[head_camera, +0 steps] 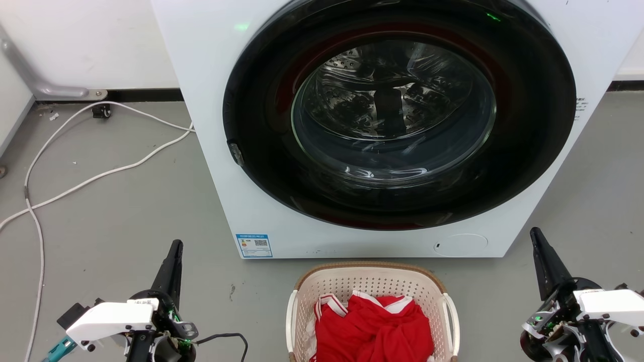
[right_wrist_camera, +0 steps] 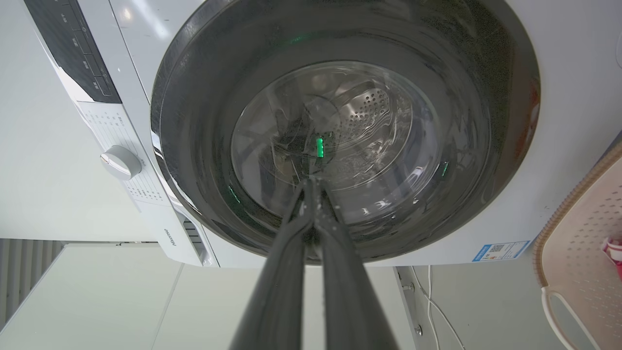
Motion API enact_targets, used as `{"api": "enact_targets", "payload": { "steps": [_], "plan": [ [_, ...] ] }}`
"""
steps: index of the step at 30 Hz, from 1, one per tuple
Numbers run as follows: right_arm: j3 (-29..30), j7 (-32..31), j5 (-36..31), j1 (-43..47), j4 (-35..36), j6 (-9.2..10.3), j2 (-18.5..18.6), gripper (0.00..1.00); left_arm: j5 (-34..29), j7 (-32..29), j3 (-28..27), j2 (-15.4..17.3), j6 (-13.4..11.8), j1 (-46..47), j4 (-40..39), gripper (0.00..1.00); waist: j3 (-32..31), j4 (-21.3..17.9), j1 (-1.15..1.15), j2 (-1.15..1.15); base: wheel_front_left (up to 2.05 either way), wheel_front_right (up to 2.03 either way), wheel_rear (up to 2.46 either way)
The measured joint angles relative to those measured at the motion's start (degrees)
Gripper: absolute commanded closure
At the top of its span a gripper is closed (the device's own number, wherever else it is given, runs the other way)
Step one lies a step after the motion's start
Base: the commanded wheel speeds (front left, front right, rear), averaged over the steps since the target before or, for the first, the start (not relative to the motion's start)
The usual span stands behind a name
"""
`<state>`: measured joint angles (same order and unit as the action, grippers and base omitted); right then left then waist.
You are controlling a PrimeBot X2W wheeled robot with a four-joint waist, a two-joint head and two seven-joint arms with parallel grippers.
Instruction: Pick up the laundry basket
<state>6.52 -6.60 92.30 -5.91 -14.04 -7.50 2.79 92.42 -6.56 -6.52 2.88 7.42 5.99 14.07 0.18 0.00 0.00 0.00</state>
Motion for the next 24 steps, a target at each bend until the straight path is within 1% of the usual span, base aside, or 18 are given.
{"api": "enact_targets", "payload": {
  "steps": [24],
  "plan": [
    [0.0,0.0,0.0,0.0,0.0,0.0,0.0,1.0,0.0,0.0,0.0,0.0,0.0,0.0,0.0,1.0,0.0,0.0,0.0,0.0,0.0,0.0,0.0]
  ]
}}
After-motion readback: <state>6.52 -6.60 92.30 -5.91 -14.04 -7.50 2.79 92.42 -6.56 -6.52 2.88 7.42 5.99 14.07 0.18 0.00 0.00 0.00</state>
